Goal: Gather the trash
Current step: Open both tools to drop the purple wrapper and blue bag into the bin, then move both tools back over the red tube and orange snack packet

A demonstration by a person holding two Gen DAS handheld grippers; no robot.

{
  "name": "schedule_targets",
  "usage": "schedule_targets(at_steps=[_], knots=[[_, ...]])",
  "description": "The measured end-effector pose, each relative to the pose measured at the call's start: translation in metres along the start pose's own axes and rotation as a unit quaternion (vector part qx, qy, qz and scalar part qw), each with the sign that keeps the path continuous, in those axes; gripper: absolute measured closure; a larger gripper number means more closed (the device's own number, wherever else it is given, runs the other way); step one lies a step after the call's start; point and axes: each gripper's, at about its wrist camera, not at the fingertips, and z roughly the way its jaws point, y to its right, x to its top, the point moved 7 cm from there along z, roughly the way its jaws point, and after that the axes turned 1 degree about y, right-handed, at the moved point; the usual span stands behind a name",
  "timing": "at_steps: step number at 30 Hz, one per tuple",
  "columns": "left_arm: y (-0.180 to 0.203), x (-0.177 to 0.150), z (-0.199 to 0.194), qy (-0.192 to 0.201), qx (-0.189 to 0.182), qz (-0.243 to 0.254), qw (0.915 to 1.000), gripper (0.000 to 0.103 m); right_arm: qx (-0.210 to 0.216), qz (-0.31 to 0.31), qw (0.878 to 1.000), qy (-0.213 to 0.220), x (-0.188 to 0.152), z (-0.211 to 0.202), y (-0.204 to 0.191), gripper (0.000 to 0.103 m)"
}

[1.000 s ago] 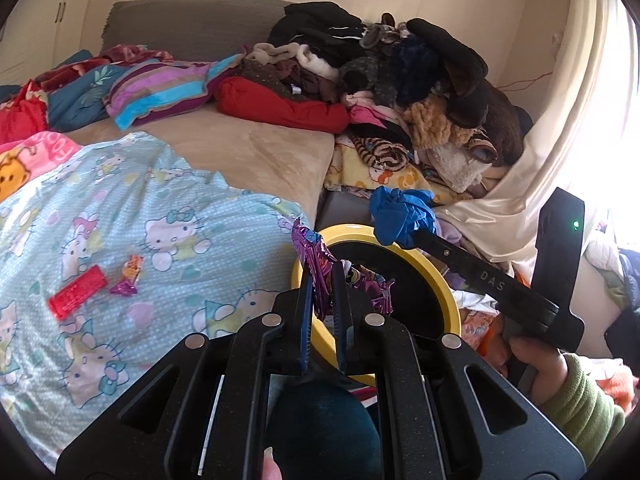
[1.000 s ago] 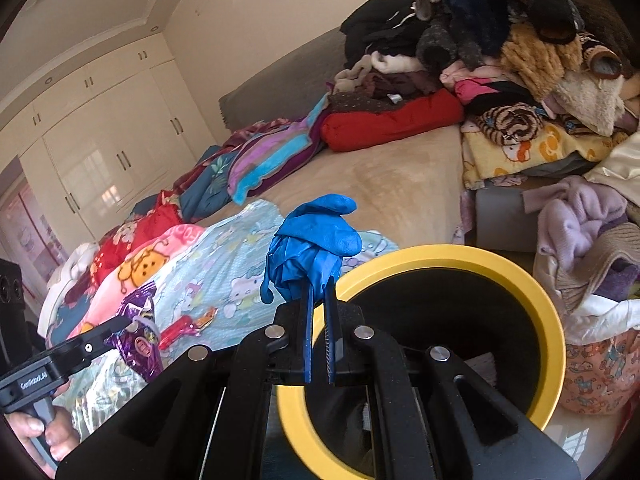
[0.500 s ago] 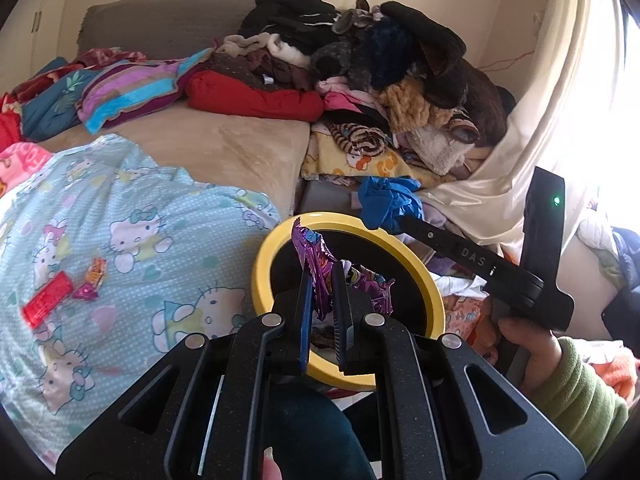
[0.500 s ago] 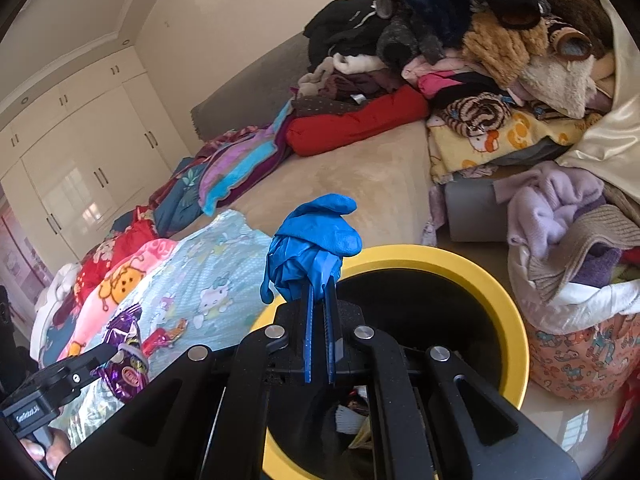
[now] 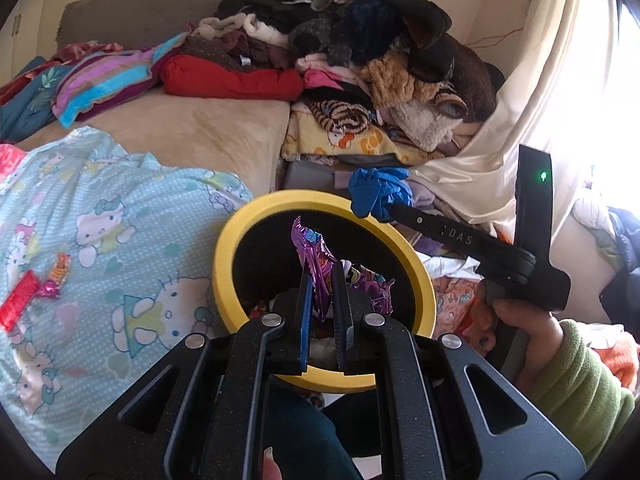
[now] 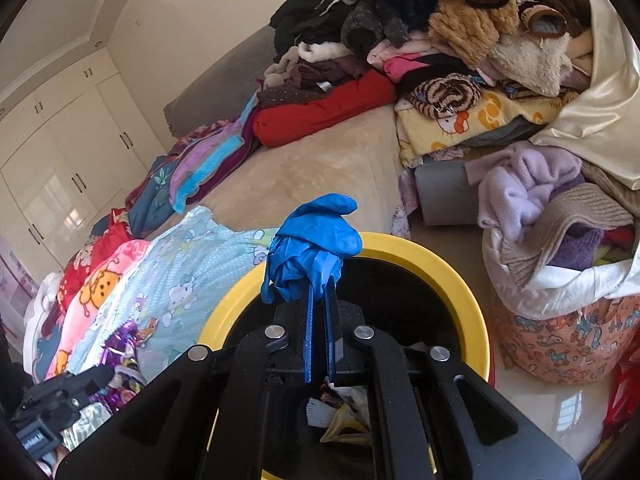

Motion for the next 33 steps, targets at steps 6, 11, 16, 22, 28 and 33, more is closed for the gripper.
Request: schedule_targets(at_steps=[6,11,16,22,28,33], knots=[[0.004,-0.009,0.021,-0.020,-0.015,0.004,0.9997,0.098,-0.010,0.009,1.000,-0.021,-0.005,0.008,0.013,0.098],[0.003,-0.015,0.039,-0.038,-0.010,0.010,0.9992,0.098,-0.014,0.022,0.999,-0.038,-0.010,0.013,0.022,0.098],[-0.003,-0.018,0.056,-0.056,-0.003,0.004,0.9984,0.098,-0.012,0.026,0.998,-0.051,-0.012,0.016,0.026,0.098],[-0.009,-0.015,0.070,-0.060,-0.009,-0.005,0.9981,0.085,-0.005,0.033,0.998,-0.062,-0.015,0.017,0.026,0.094],[-0.008,-0.009,0.054,-0.030,0.000,0.004,0.9995,0.035,-0.013,0.045,0.998,-0.043,-0.008,0.010,0.029,0.059],[-0.015,0.001,0.035,0.001,0.017,-0.004,0.9998,0.011,-0.017,0.040,0.999,-0.025,-0.002,0.003,0.024,0.046]])
